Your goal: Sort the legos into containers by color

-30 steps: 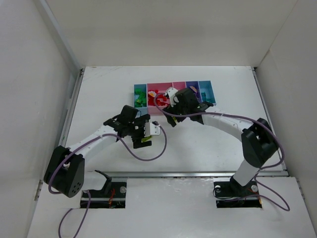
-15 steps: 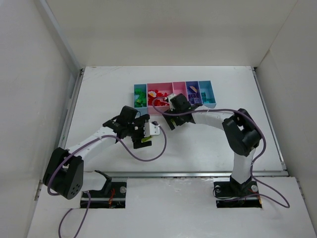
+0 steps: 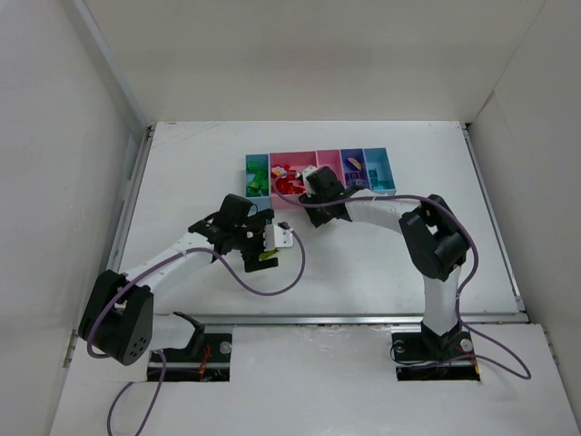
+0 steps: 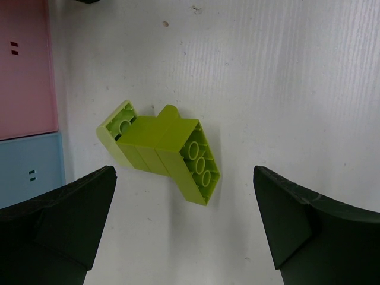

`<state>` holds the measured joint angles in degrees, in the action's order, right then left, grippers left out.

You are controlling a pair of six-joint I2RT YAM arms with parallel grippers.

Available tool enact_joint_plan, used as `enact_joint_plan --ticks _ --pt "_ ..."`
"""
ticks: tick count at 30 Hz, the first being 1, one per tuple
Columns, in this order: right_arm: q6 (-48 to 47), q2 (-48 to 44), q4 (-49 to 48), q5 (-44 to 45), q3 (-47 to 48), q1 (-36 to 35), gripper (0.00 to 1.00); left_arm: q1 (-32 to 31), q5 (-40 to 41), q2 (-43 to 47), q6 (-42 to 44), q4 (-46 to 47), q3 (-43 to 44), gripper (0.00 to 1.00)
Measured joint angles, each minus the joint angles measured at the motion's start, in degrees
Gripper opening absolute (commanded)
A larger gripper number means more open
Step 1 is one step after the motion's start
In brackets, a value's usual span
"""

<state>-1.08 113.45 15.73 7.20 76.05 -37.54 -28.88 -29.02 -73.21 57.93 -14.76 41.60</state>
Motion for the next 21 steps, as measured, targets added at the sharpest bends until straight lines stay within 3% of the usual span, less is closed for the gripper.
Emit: enact_joint_plan --ticks 3,7,11,16,21 --pt "-0.39 -0.04 0.00 -0.11 -0.02 0.00 0.28 0.00 0.26 0.00 0.00 0.02 0.00 1.00" --pt "-0.46 -0.37 0.31 -0.74 -0.15 -0.02 0.19 0.00 0.52 0.02 0.00 0.07 0.00 1.00" --pt "-1.05 -3.41 1.16 -3.56 -1.84 -0.17 0.19 0.00 0.61 0.33 0.00 0.44 0.00 1.00" --pt "-1.68 -13.68 0.02 -8.94 -4.70 -0.17 0.18 0.00 0.63 0.63 0.00 1.07 -0.02 1.00" --pt "4.11 -17.51 -4.50 -8.66 0.22 3.87 0.12 0.00 0.63 0.63 0.02 1.97 -0.02 1.00"
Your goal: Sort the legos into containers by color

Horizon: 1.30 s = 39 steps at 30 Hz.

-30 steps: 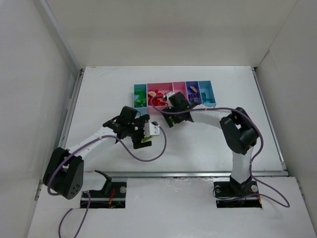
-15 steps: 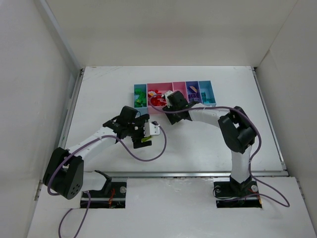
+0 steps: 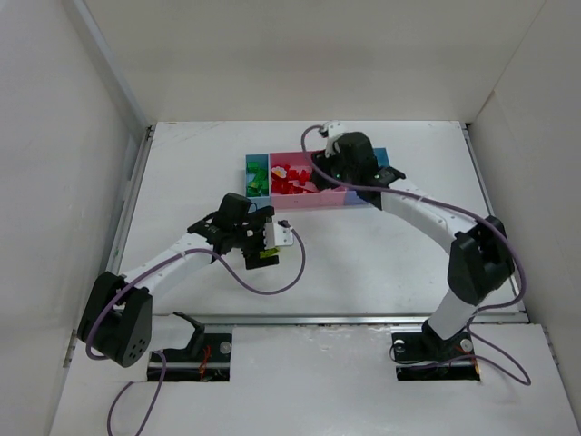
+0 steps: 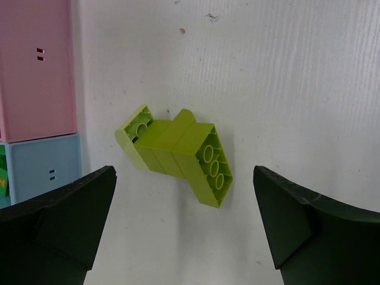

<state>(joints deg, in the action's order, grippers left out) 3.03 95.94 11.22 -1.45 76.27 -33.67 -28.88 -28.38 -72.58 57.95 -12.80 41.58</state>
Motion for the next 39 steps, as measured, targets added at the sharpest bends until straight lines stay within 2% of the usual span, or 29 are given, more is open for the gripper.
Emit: enact_joint_plan --ticks 6,9,10,11,13,14,18,19,20,26,33,39 --pt "6.40 10.10 -0.72 3.45 8.90 8.00 0.14 0.00 1.09 0.26 -0.02 0.37 -0.26 1.00" --pt "7.39 15.45 2.16 5.20 12.70 9.20 0.32 0.00 1.68 0.81 -0.02 0.44 -0.98 1.00" --pt "7.54 16.70 3.13 5.51 13.62 9.18 0.48 0.00 1.77 0.90 0.00 0.44 -1.09 1.00" --pt "7.48 17.62 3.91 5.64 14.32 9.03 0.57 0.00 1.95 0.98 -0.02 0.46 -1.16 1.00" --pt "7.15 18.69 5.16 5.46 15.21 8.70 0.68 0.00 2.03 1.09 -0.02 0.48 -1.20 1.00" --pt "6.84 18.75 5.44 5.22 15.32 8.50 0.77 0.00 2.08 1.14 0.00 0.52 -1.22 1.00" --pt "5.46 18.25 5.86 4.68 15.74 8.22 0.95 0.00 2.12 1.16 -0.02 0.79 -1.55 1.00" --pt "5.11 17.94 6.01 4.72 15.74 8.13 0.95 0.00 2.14 1.16 -0.02 0.83 -1.62 1.00" --pt "4.55 17.57 6.16 4.72 15.72 8.13 1.00 0.00 2.14 1.16 -0.02 0.85 -1.68 1.00" --pt "-0.83 11.78 6.14 3.50 13.18 6.88 1.00 0.00 3.10 1.29 -1.55 1.84 -1.73 1.00" --pt "-13.60 7.02 9.05 -11.85 10.97 -1.31 0.99 2.84 3.69 4.09 -3.91 1.53 -1.73 1.00" --pt "-15.47 10.56 12.15 -19.43 10.16 -6.67 0.99 6.45 3.02 11.23 0.22 -2.60 -2.16 1.00"
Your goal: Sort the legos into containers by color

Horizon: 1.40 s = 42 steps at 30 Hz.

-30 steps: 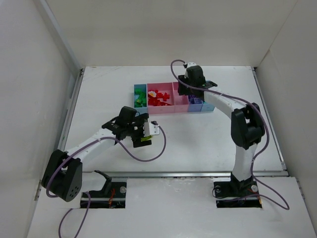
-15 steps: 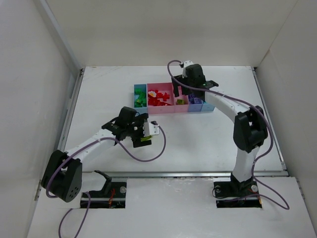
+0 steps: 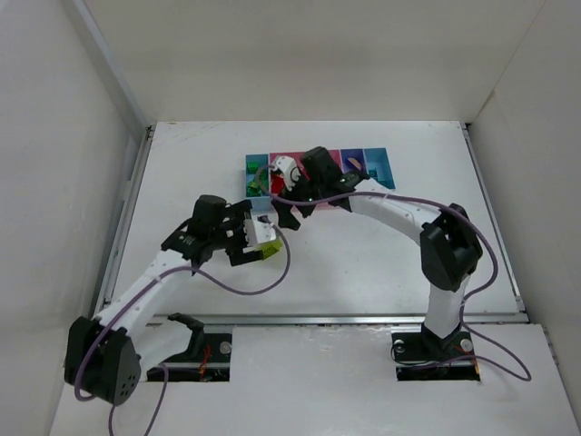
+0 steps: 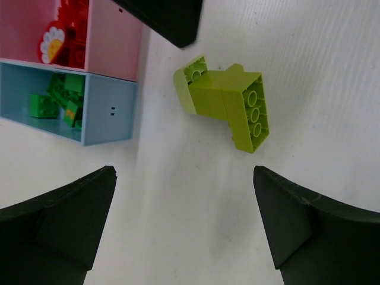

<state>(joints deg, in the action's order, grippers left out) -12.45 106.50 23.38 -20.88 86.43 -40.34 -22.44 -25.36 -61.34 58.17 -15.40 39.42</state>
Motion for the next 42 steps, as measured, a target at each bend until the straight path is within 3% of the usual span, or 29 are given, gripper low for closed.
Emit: enact_joint_plan --ticks 7,15,25,35,42 --pt "2.25 7.80 -0.28 -5.29 0.59 -2.60 0.99 0.17 -1.97 11.32 2.69 -2.08 -5.03 1.00" --pt "9.66 16.09 -1.60 -11.17 3.87 -1.36 0.98 0.17 -3.15 11.61 1.81 -4.42 -5.31 1.00" --pt "10.01 16.41 -4.68 -16.68 3.39 -1.09 0.96 0.17 -4.28 11.15 1.36 -3.65 -5.81 1.00" --pt "10.01 9.55 -5.18 -14.60 -2.97 2.25 0.95 -2.86 -2.71 -1.99 3.50 5.60 -8.57 1.00" --pt "11.52 1.03 -6.43 -9.35 -7.93 8.13 0.95 -6.62 4.31 -9.84 1.95 15.43 -8.59 1.00"
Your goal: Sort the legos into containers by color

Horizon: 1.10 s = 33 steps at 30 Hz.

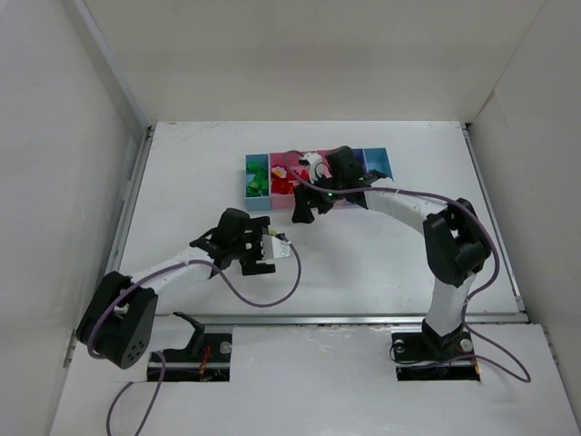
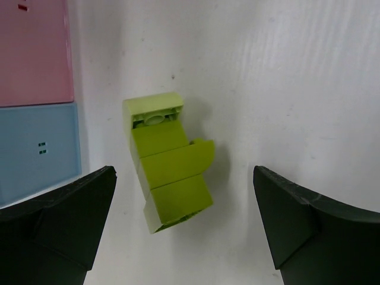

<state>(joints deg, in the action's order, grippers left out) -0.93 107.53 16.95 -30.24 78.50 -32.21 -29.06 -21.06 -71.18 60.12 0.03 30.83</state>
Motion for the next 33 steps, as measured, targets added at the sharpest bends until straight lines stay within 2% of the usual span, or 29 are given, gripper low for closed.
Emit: enact_joint_plan --ticks 5,7,8,9,12,13,14,18,23,25,29,33 --pt "0.15 -2.40 -1.18 0.81 -1.81 -0.87 0.95 -0.09 4.81 -3.30 -0.76 6.54 -1.01 1.00" --pt "0.15 -2.43 -1.20 0.85 -2.34 -1.16 0.95 -0.09 5.70 -4.15 -1.11 8.55 -1.22 0.90" --pt "0.15 -2.43 -1.09 0.87 -2.58 -1.16 0.95 -0.09 5.90 -4.66 -1.31 9.55 -1.22 0.84" --pt "0.17 -2.40 -0.94 0.90 -2.62 -1.18 0.95 -0.09 6.08 -5.03 -1.31 10.47 -1.22 0.71" --pt "0.17 -2.43 -1.20 0.90 -2.62 -1.20 0.95 -0.09 5.40 -5.79 -1.49 11.78 -1.25 0.52" --pt "0.17 -2.40 -1.14 0.92 -2.62 -1.18 0.95 -0.09 5.01 -5.99 -1.62 12.00 -1.25 0.43" --pt "0.22 -2.43 -1.11 0.94 -2.62 -1.18 0.95 -0.09 4.55 -6.16 -1.46 12.35 -1.25 0.27" --pt "-0.09 -2.45 -1.11 1.27 -2.64 -1.18 0.95 -0.09 3.48 -6.32 -1.07 13.14 -1.22 0.00" --pt "-2.91 -4.46 -0.35 3.17 -4.50 -1.18 0.95 -0.09 2.84 -5.88 -1.84 12.28 -1.14 0.00" --pt "-5.11 -6.40 0.50 3.98 -5.73 -1.18 0.95 1.01 -0.09 -5.07 -3.13 8.46 0.33 0.00" --pt "-10.73 -13.62 0.98 3.78 -9.27 -0.48 0.95 7.19 -12.46 -3.91 -4.17 -2.91 8.57 0.00" --pt "-18.64 -23.26 0.76 -1.68 -11.50 1.86 0.95 12.31 -27.96 -2.82 -1.01 -13.79 19.58 0.00"
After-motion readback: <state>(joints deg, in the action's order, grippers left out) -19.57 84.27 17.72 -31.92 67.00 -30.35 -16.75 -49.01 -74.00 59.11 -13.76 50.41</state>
